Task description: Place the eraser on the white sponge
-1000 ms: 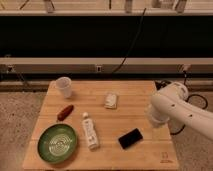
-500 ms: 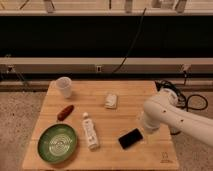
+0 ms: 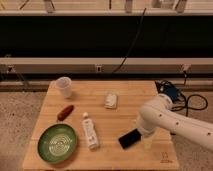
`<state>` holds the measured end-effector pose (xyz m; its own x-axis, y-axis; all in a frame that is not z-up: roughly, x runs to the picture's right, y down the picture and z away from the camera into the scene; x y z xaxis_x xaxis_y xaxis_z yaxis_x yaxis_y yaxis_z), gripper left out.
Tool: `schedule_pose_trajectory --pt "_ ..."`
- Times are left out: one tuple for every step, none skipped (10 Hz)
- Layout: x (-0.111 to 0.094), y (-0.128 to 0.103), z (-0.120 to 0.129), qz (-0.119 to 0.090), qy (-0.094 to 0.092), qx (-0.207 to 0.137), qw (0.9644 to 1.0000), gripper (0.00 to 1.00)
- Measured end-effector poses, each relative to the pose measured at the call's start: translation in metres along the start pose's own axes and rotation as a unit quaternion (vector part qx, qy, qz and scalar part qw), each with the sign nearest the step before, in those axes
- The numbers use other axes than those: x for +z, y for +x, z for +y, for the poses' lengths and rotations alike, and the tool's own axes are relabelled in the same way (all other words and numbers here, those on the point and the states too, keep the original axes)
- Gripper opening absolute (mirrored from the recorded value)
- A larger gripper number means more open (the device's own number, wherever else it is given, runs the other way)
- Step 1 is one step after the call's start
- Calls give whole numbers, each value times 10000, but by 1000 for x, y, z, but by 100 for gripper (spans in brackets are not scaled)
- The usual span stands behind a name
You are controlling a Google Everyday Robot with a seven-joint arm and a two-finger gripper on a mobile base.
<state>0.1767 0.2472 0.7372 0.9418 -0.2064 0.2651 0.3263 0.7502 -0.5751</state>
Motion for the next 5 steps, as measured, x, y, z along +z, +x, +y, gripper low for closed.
schedule_pose_trajectory --pt "4 -3 -2 -30 2 -171 9998 80" --pt "7 -7 -3 -60 -1 -294 9995 80" --pt "10 -11 -5 -77 -5 -382 9992 80" --pt "15 -14 -5 -98 -23 -433 9990 80" --pt "19 -16 -6 -118 -40 -473 9988 80"
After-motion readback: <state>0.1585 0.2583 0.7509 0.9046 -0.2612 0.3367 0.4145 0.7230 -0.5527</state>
